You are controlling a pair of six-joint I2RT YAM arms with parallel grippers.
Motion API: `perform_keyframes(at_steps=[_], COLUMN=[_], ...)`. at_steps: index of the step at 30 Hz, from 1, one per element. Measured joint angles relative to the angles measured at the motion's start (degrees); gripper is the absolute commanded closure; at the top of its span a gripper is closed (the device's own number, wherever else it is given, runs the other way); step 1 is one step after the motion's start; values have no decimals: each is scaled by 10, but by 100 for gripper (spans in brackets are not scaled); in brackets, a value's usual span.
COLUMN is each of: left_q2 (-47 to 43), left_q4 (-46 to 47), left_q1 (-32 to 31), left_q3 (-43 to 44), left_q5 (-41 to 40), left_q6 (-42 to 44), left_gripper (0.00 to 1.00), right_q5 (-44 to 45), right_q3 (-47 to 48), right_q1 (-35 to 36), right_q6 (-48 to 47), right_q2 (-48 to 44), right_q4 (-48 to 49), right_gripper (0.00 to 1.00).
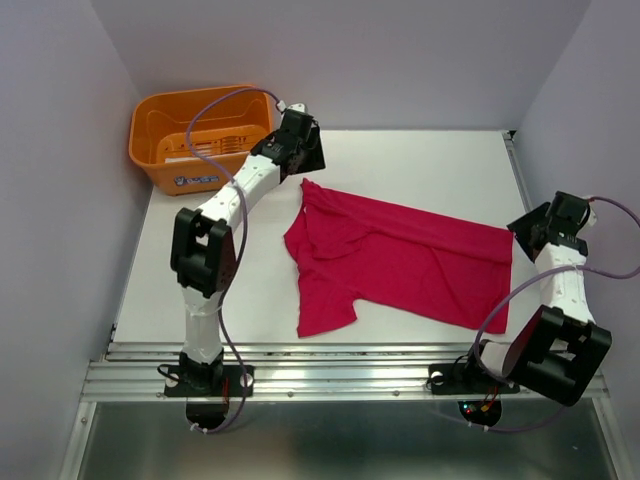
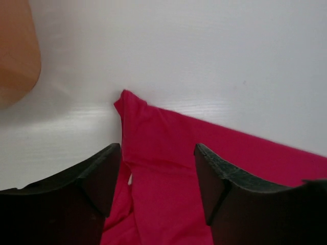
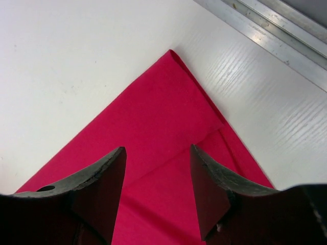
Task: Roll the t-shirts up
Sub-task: Fold the T-shirt at the center of the board.
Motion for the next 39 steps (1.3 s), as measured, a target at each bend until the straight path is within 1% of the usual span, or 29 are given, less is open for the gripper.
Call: perform_keyframes(at_steps=[1,4,6,9,10,12,13,15,18,19,24,28,35,36,37,39], left_q2=[-33,-123,-183,-221,-222,-213,-205,-191,-176,-173,-171,-164,-145,-141,-140,-139], left_q4=[10,22,35,54,57,59,60,65,71,72,92,106,111,112,113,113], left_q1=[-8,-32,-51,-72,-75,-82,-87,-93,-98,-99,-101,-103,-110,-111,-111,-112], left_q3=[-30,-117,-191,-280,-301,-345,-363,-390,-416,-419,-421,-421,-423,-423,-423,-423], left_q5=[-2,-3,-1,4,5,9,11,17,21,21,24,28,30,30,30,29], left_q6=[0,-12,-24,-45,-50,-62,-68,-80,-94,-97,-104,-106,-108,-108,-108,-112], left_gripper=[44,53,54,53,48,42,40,39,41,44,52,57,56,61,75,89], right_q5=[-6,-21,-29,-42,-47,-52,-55,-58,-62,-63,-64,-66,-68,-68,-68,-68], right_q3=[0,-2,-5,-13,-15,-17,-19,-21,-22,-22,-22,-22,-23,-23,-23,-23], right_q1=[0,0,0,0,0,2,4,8,11,12,12,12,12,12,12,12], right_q6=[-1,-1,-1,-1,-1,-1,-1,-1,-1,-2,-3,-3,-3,-3,-3,-3], right_q2=[-5,-14,-19,-23,-23,-23,-23,-23,-23,-23,-23,-23,-23,-23,-23,-23], right_q4=[-5,-13,-17,-18,-20,-23,-24,-25,-26,-26,-27,-27,-28,-28,-28,-28], right_gripper=[41,42,41,41,41,41,41,42,41,41,41,41,41,41,41,41])
